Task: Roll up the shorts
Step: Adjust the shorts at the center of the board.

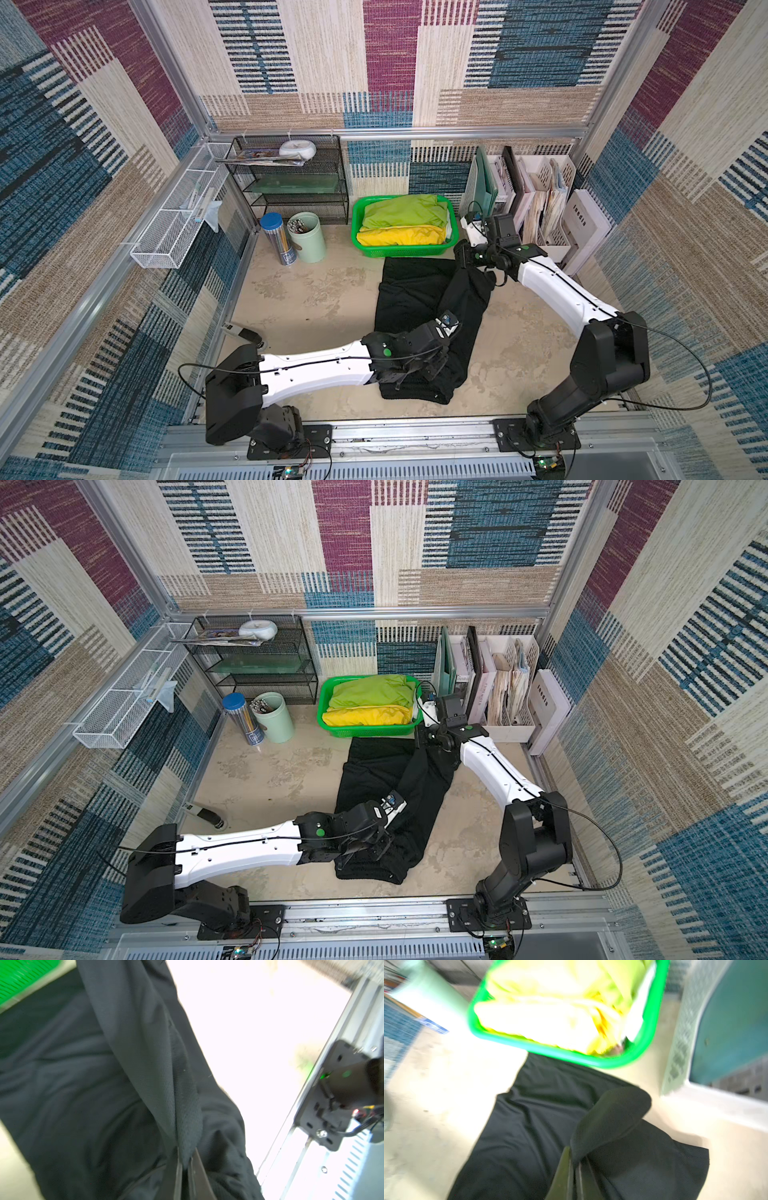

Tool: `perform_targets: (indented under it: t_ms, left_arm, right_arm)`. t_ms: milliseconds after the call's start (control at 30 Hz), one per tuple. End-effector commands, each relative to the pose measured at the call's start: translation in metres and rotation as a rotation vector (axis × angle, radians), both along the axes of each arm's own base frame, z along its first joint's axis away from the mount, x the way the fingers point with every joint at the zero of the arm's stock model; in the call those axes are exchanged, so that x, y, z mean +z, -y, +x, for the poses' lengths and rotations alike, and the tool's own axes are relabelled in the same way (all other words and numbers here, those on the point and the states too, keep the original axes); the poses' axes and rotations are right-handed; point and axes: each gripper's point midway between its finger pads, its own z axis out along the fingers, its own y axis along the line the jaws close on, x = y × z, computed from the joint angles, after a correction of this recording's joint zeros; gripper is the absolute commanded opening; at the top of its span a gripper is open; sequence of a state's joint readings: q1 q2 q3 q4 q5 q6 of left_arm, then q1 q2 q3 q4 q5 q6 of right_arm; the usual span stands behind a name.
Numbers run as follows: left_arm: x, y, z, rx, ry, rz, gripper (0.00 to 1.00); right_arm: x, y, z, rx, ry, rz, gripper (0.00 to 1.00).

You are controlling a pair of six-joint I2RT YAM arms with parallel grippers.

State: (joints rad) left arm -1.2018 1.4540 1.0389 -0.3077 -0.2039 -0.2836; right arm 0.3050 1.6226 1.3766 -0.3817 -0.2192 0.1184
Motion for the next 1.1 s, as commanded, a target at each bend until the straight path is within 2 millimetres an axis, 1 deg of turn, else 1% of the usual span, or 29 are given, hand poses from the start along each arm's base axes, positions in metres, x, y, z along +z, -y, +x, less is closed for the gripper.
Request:
perform_targets:
  t_ms: [0,67,133,200,267,333,600,667,700,733,767,800,833,867,933,967,1000,1067]
  left_arm:
    - [0.008,-0.020,0.006,0.078,0.039,0.002,0.00]
    - [0.010,-0.032,0.009,0.116,0.064,0.000,0.00]
    - [0.004,-0.045,0.011,0.157,0.077,0.016,0.00]
    - [-0.005,-0.057,0.012,0.178,0.084,0.057,0.00]
    - [-0.016,-0.074,0.016,0.228,0.104,0.123,0.00]
    - [-0.025,-0.083,0.016,0.255,0.105,0.146,0.00]
    - [-0.049,-0.107,0.016,0.369,0.086,0.147,0.01]
    - [-0.055,-0.111,0.015,0.389,0.073,0.147,0.05]
    - [-0.057,-0.112,0.014,0.403,0.062,0.140,0.08]
    - [-0.058,-0.114,0.013,0.414,0.055,0.131,0.14]
    - [-0.058,-0.116,0.013,0.425,0.051,0.124,0.24]
    - [-0.058,-0.118,0.012,0.435,0.050,0.117,0.40]
    - [-0.058,-0.122,0.013,0.450,0.054,0.109,0.55]
    - [-0.056,-0.125,0.013,0.459,0.061,0.104,0.64]
    - [-0.049,-0.132,0.015,0.483,0.085,0.089,0.84]
    - [-0.044,-0.136,0.016,0.495,0.099,0.081,0.90]
    - [-0.039,-0.139,0.017,0.498,0.113,0.077,0.92]
    - [-0.026,-0.145,0.019,0.502,0.149,0.057,0.96]
  right_arm:
    - [0.018,-0.026,-0.001,0.090,0.006,0.051,0.00]
    - [0.022,-0.043,0.002,0.127,0.005,0.058,0.00]
    - [0.021,-0.059,0.004,0.160,-0.002,0.063,0.00]
    - [0.015,-0.073,0.006,0.186,-0.019,0.070,0.00]
    - [0.008,-0.086,0.008,0.208,-0.037,0.076,0.00]
    - [-0.002,-0.100,0.008,0.235,-0.062,0.084,0.00]
    - [-0.032,-0.147,0.009,0.329,-0.147,0.128,0.00]
    - [-0.039,-0.155,0.010,0.343,-0.165,0.148,0.00]
    - [-0.042,-0.158,0.010,0.352,-0.174,0.158,0.01]
    - [-0.044,-0.162,0.011,0.358,-0.182,0.166,0.08]
    - [-0.046,-0.164,0.011,0.361,-0.191,0.170,0.15]
    - [-0.048,-0.165,0.012,0.364,-0.195,0.173,0.25]
    - [-0.049,-0.167,0.013,0.367,-0.194,0.173,0.38]
    - [-0.050,-0.167,0.014,0.365,-0.193,0.173,0.48]
    - [-0.048,-0.166,0.016,0.356,-0.180,0.172,0.61]
    - [-0.046,-0.165,0.016,0.353,-0.171,0.169,0.64]
    - [-0.041,-0.164,0.017,0.349,-0.158,0.166,0.67]
    - [-0.031,-0.160,0.017,0.341,-0.126,0.151,0.71]
